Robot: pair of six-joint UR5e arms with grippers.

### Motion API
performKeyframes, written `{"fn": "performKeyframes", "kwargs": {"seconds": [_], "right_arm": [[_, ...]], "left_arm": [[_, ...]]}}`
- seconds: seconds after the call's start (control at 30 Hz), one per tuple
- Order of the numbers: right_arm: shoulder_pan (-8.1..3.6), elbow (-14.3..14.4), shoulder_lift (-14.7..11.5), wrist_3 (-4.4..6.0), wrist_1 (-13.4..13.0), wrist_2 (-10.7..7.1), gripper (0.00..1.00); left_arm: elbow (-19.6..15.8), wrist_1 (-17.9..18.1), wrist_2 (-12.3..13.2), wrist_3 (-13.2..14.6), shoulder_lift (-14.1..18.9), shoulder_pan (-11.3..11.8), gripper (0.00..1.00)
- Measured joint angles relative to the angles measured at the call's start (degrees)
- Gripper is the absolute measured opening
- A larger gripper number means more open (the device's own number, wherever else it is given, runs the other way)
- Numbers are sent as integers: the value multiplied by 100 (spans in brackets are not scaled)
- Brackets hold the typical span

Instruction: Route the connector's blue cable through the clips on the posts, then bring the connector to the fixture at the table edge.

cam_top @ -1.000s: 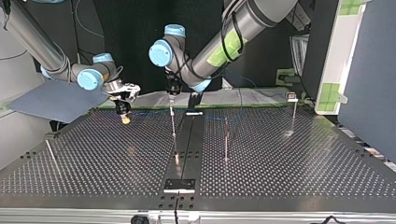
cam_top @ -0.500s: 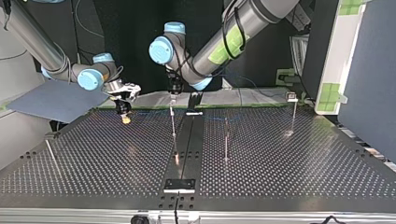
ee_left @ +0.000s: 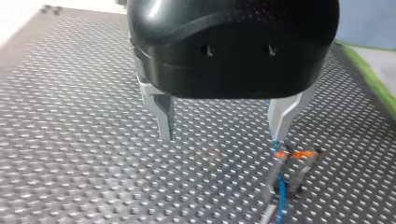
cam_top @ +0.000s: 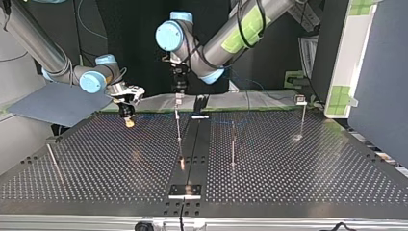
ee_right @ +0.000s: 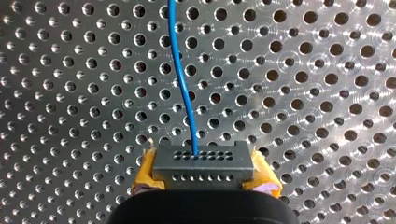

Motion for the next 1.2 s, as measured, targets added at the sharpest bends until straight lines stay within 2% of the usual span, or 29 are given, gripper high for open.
{"fn": "performKeyframes", "kwargs": {"seconds": [0.17, 0.47, 0.7, 0.9, 1.2], "right_arm": [[-2, 0, 0, -5, 15, 0, 1], [-6, 1, 0, 0, 39, 0, 1], [-6, 1, 0, -11, 59, 6, 1], [-6, 0, 0, -15, 75, 8, 1], [-6, 0, 0, -16, 104, 23, 1]], "left_arm": [[-224, 192, -26, -218, 224, -1, 100], [-624, 138, -52, -537, 623, 29, 100], [-966, 419, 61, -772, 966, -47, 100], [-1288, 611, 88, -743, 1289, -60, 100], [-1747, 649, 100, -734, 1745, -61, 100]]}}
